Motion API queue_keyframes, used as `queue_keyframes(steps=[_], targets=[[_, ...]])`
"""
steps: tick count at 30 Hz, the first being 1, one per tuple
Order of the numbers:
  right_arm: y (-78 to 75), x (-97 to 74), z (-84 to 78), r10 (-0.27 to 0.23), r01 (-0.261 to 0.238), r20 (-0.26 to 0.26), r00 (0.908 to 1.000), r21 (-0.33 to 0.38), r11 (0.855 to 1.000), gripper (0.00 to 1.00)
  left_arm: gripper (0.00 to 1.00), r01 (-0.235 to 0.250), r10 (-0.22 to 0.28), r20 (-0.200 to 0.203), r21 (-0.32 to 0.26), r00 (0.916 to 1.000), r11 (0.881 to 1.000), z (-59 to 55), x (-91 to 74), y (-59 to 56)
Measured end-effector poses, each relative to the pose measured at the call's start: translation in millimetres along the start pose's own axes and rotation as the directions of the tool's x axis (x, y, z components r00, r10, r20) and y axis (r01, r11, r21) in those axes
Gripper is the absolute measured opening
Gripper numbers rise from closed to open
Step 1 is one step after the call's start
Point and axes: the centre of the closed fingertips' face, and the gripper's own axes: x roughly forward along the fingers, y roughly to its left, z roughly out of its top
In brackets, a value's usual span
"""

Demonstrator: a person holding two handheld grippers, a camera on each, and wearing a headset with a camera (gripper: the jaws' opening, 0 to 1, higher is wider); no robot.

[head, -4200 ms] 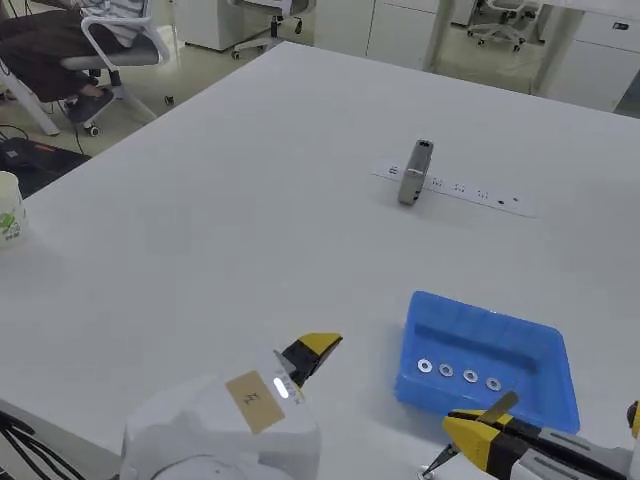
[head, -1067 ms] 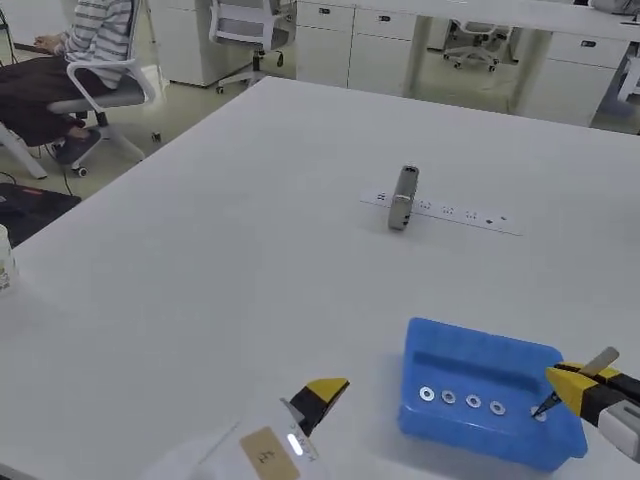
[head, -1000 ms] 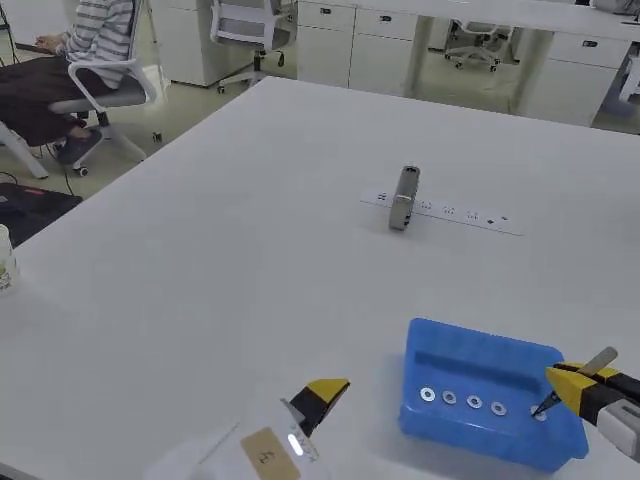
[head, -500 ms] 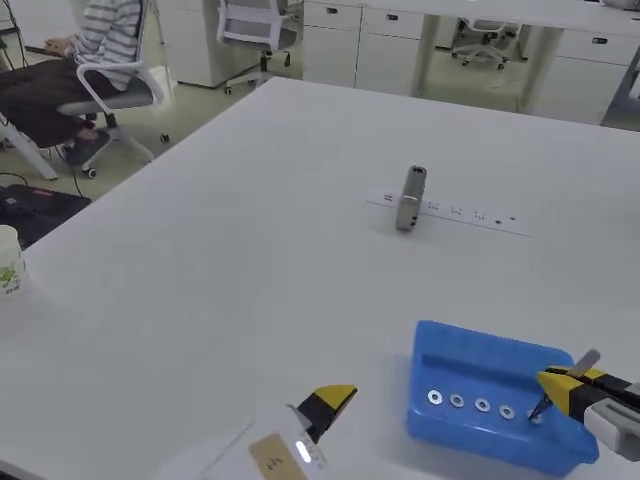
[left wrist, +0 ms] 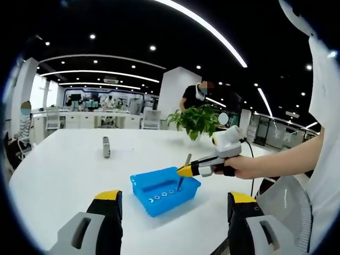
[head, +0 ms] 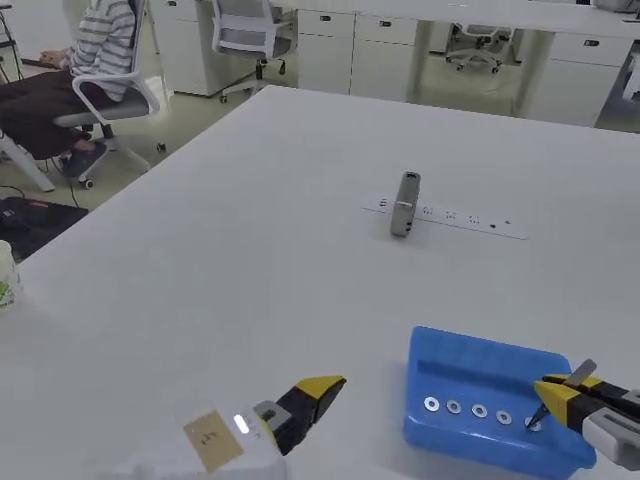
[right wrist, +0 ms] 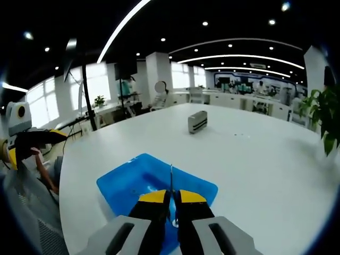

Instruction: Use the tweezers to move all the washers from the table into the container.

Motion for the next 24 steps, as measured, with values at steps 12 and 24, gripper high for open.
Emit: queue_keyframes(steps=[12, 24], targets=[[34.2, -26.5, 37.6, 0.077, -0.073, 0.125, 0.9892, -0.040, 0.997, 0.03, 0.66, 0.131, -0.131, -0.013, -0.011, 0.9912, 0.991, 28.2, -4.7, 0.5], [86.1, -55.8, 24.0, 0.258, -0.253, 0.071, 0.9634, -0.077, 0.964, 0.03, 0.44, 0.357, -0.352, -0.113, 0.023, 0.9292, 0.934, 19.3, 8.1, -36.4]])
